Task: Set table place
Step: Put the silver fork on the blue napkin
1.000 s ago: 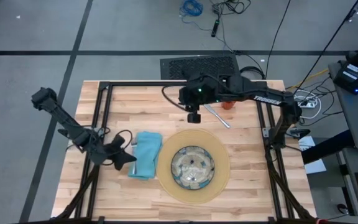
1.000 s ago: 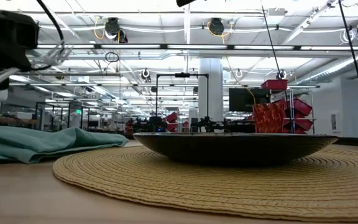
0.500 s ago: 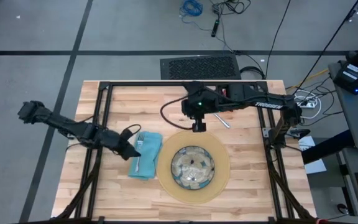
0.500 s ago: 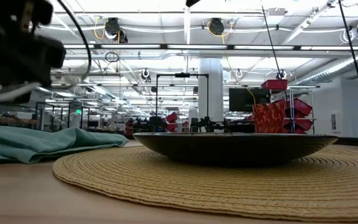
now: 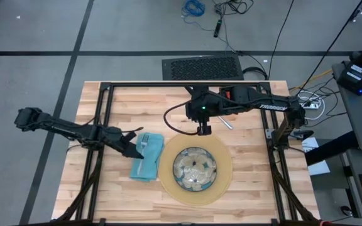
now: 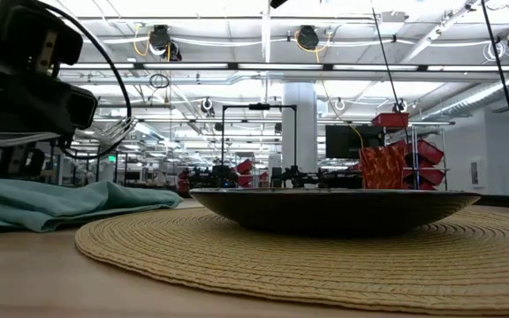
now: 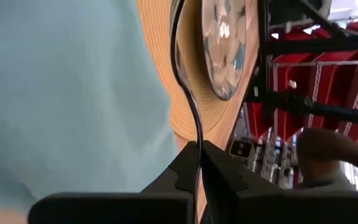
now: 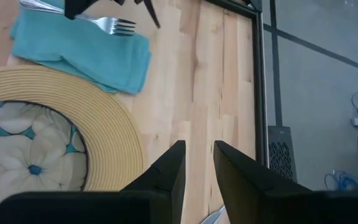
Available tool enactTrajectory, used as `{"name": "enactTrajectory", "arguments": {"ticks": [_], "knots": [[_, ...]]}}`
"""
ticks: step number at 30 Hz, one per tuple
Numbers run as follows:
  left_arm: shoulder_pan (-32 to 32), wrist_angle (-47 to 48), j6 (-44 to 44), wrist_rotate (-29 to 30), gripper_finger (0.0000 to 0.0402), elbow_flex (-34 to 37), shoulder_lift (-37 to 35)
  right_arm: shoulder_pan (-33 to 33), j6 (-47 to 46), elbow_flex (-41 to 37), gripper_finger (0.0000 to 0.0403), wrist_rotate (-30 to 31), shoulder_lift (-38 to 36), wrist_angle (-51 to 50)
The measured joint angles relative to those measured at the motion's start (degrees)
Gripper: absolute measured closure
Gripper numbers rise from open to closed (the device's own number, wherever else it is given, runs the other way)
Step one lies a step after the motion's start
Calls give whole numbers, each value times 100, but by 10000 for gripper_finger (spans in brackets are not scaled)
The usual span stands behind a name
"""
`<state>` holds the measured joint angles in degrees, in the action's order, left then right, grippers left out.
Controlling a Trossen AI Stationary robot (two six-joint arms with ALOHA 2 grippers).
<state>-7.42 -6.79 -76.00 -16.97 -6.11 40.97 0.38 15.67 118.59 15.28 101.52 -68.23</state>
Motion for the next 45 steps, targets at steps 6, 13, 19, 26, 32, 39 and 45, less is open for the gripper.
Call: {"name": "enactTrajectory", "arguments": {"ticks": [6, 13, 19, 26, 32, 39, 45], "knots": [[0, -17, -169, -269, 401, 0, 322, -41, 49, 1, 328, 3, 0, 19], [-4, -658, -428, -448, 401, 2, 935, -37, 67, 1, 328, -10, 0, -57], [-4, -1102, -675, -503, 401, 2, 1518, -21, 21, 1, 328, -12, 0, -202], [47, -1651, -823, -551, 402, 0, 2062, 115, 5, 0, 328, -10, -32, -359], [225, -1686, -874, -680, 401, 0, 2294, 259, 6, 0, 328, -10, -134, -378], [384, -1486, -787, -794, 380, 0, 2379, 417, -57, -1, 328, -1, -314, -384], [552, -1307, -725, -817, 337, -11, 2374, 541, -143, -1, 328, 192, -335, -479]]}}
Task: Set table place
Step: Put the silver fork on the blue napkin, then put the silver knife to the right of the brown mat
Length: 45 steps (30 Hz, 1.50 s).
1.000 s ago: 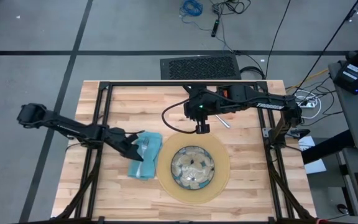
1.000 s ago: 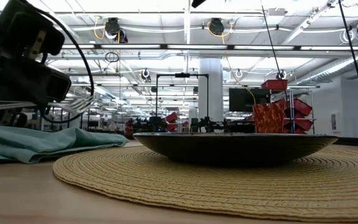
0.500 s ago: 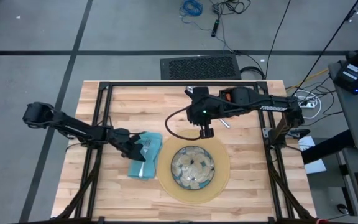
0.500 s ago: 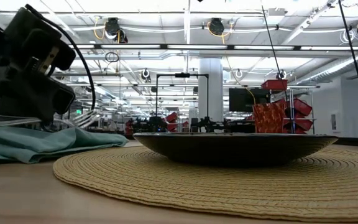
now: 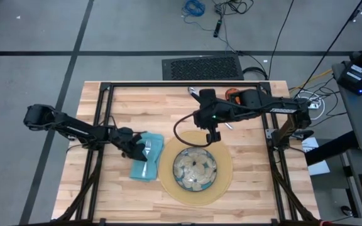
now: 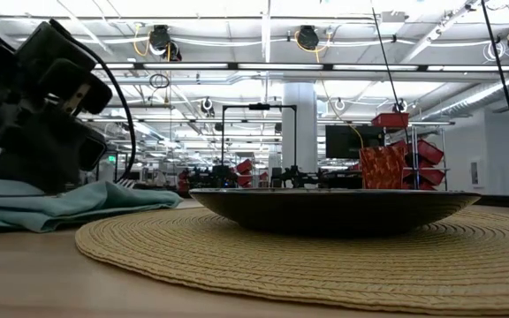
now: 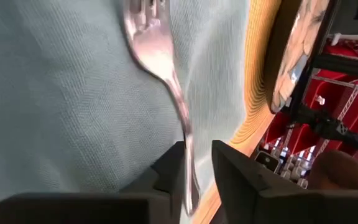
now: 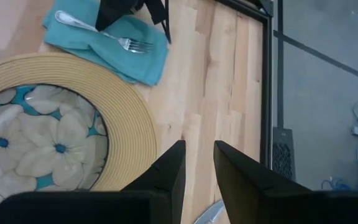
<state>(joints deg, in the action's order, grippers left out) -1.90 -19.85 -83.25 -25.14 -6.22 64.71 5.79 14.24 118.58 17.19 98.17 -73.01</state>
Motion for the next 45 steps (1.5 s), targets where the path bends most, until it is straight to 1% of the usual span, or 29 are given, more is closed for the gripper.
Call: {"name": "enactTrajectory", "arguments": {"ticks": [4, 10, 16, 19, 22, 24, 26, 28, 31, 34, 37, 42, 45], "knots": [[91, 70, 51, -129, 320, -4, -2, 66, -32, 0, 328, 67, 0, -22], [246, 136, 156, -400, 317, -4, -27, 71, -202, 2, 328, 90, -26, -214], [500, 378, 298, -684, 317, 8, -423, 69, -384, 0, 328, 100, -26, -414], [730, 826, 659, -794, 317, -160, -793, 69, -500, 0, 328, 100, -26, -495], [982, 1759, 1541, -754, 317, -612, -1251, 46, -562, -190, 328, 104, -46, -441], [1151, 2577, 2324, -583, 317, -1103, -1519, -14, -580, -521, 328, 94, -105, -286], [1287, 3453, 3114, -280, 317, -1703, -1764, -127, -622, -1005, 328, 94, -222, -47], [1369, 4265, 3808, 173, 318, -2348, -1921, -291, -692, -1618, 328, 96, -409, 269], [1385, 5085, 4672, 912, 318, -3227, -1991, -600, -805, -2639, 328, 95, -737, 897], [1351, 5521, 5395, 1558, 318, -3959, -1991, -996, -911, -3534, 328, 91, -1092, 1349], [1249, 5692, 6018, 2023, 318, -4429, -1991, -1392, -978, -4286, 328, -37, -1471, 1743], [1195, 5726, 6743, 2564, 318, -4809, -1982, -2020, -1050, -5440, 328, -939, -2057, 2699], [1195, 5843, 7131, 2965, 318, -5055, -1985, -2303, -1164, -6003, 328, -1502, -2233, 3167]]}}
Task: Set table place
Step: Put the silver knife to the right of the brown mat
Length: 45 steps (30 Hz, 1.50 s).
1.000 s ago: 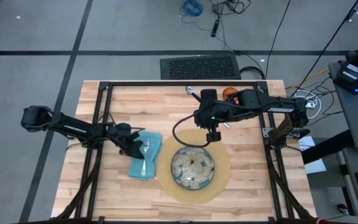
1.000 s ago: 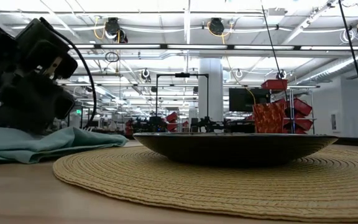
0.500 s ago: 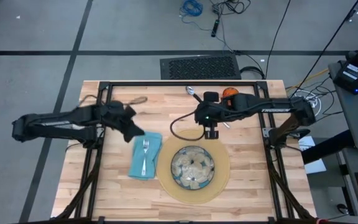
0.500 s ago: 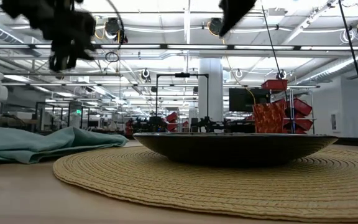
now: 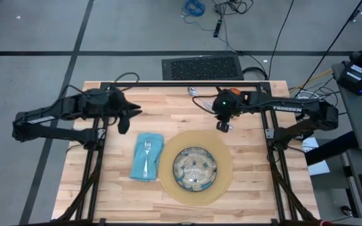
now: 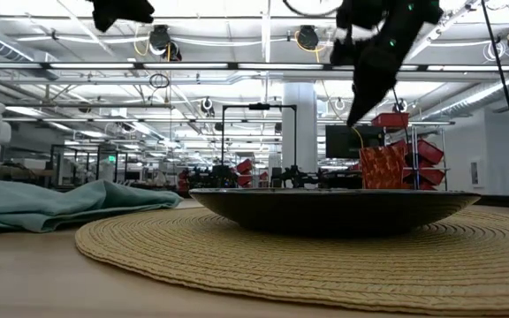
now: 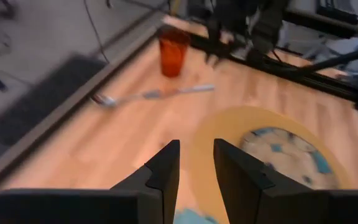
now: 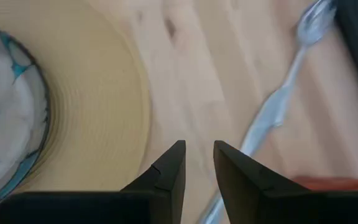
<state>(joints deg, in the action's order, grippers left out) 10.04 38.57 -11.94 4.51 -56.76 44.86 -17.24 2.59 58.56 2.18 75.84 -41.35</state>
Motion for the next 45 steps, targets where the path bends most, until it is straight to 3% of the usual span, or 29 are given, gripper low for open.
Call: {"name": "enactTrajectory", "arguments": {"ticks": [5, 15, 27, 45], "knots": [[0, 11, 506, 395, 318, -434, 2, -278, -27, -572, 328, -681, 21, 731], [-7, 170, 686, 359, 318, -1218, -2, -690, -42, -878, 328, -1139, 475, 1185], [-7, 963, 627, 160, 318, -1229, -22, -1063, 102, -878, 328, -1301, 1435, 1342], [-7, 1153, 634, 151, 318, -1227, 2, -1544, -15, -878, 328, -1242, 1497, 1279]]}}
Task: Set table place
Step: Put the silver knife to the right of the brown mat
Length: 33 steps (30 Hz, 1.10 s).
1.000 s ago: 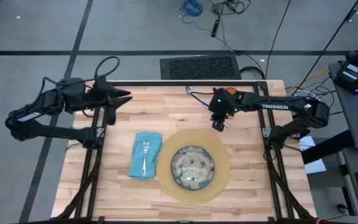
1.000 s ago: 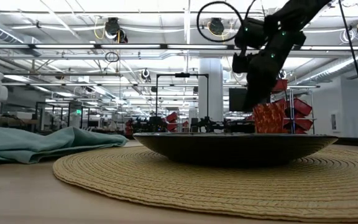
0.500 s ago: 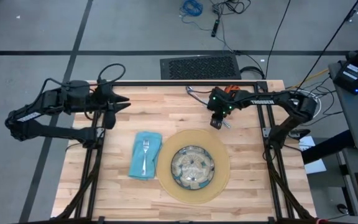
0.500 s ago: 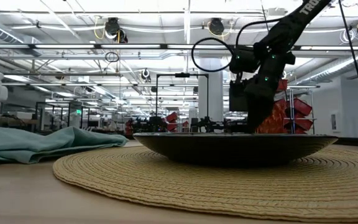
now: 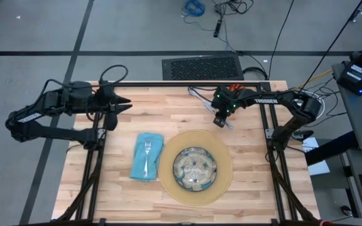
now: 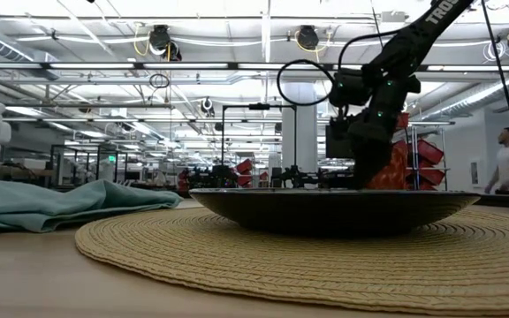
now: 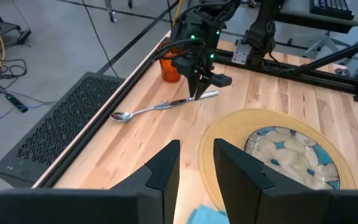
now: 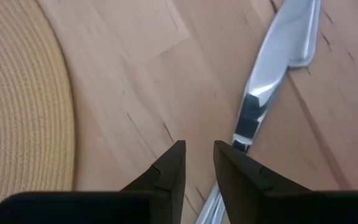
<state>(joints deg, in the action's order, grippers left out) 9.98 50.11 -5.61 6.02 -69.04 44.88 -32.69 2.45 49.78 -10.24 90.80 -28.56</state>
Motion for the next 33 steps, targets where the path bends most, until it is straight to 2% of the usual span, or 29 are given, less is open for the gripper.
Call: {"name": "enactTrajectory", "arguments": {"ticks": [15, 26, 33], "knots": [[0, 48, -2, -20, 318, 4, 0, 17, -51, 0, 328, -18, 0, -497], [0, 291, -159, -24, 318, 4, 49, 1, -156, -483, 328, 264, -18, 196], [0, 290, -160, -24, 318, 7, 149, 4, -202, -514, 328, 282, -21, 308]]}}
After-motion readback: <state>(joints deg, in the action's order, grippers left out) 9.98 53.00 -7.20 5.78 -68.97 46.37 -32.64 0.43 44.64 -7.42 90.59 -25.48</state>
